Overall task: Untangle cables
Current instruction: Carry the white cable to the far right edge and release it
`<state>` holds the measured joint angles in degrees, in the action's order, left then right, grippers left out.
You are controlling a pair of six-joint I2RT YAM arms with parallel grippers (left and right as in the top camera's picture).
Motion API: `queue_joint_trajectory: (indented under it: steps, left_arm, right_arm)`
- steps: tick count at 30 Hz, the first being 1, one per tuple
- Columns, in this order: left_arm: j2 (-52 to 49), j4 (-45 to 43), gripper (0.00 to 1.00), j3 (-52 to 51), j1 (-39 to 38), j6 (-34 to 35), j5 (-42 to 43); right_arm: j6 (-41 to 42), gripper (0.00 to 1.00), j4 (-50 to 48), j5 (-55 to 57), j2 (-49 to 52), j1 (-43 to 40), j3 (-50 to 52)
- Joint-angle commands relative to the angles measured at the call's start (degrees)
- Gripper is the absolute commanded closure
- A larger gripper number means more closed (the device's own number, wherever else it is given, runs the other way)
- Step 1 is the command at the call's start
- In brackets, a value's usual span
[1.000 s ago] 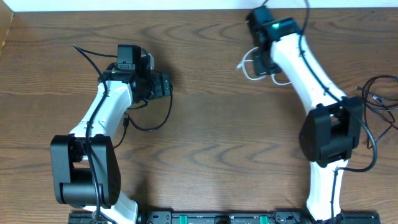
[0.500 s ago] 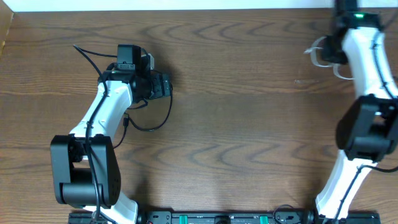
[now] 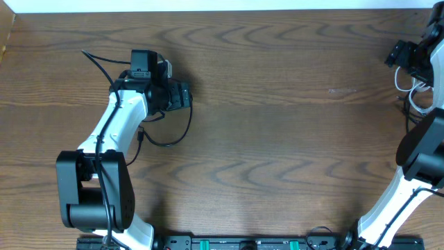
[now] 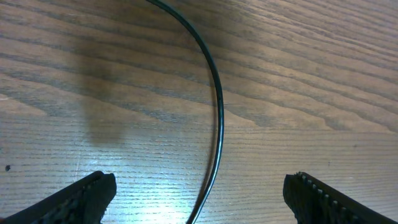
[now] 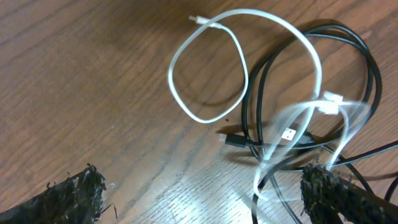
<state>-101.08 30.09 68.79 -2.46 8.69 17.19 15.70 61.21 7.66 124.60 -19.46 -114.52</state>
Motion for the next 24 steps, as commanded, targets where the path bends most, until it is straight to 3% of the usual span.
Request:
queue_joint_trajectory:
  steps: [1, 4, 9, 13, 20, 24]
  left_arm:
    - [-0.52, 0.00, 0.08, -0.33, -0.04, -0.92, -0.79]
    - [-0.52, 0.00, 0.08, -0.33, -0.04, -0.92, -0.79]
    - [-0.52, 0.00, 0.08, -0.33, -0.04, -0.92, -0.79]
    - [-0.52, -0.02, 0.08, -0.33, -0.04, -0.92, -0.79]
    - [-0.52, -0.26, 0.08, -0.33, -0.04, -0.90, -0.79]
    - [-0.52, -0.50, 0.08, -0.33, -0.04, 0.20, -0.81]
  right_arm:
    - [0.07, 0.01, 0.07, -0.92, 0.28, -0.04, -0.04]
    - [-0.83, 0.01, 0.02, -0.98, 0.28, -0.04, -0.02]
    - [-10.56, 0.01, 0.76, -5.46, 0.31, 0.17, 0.00]
    - [-10.62, 0.01, 1.86, -6.69, 0.35, 0.26, 0.00]
    - [-10.62, 0.01, 1.97, -24.04, 1.33, 1.95, 0.02]
    - [-10.62, 0.01, 2.05, -27.78, 2.16, 4.61, 0.13]
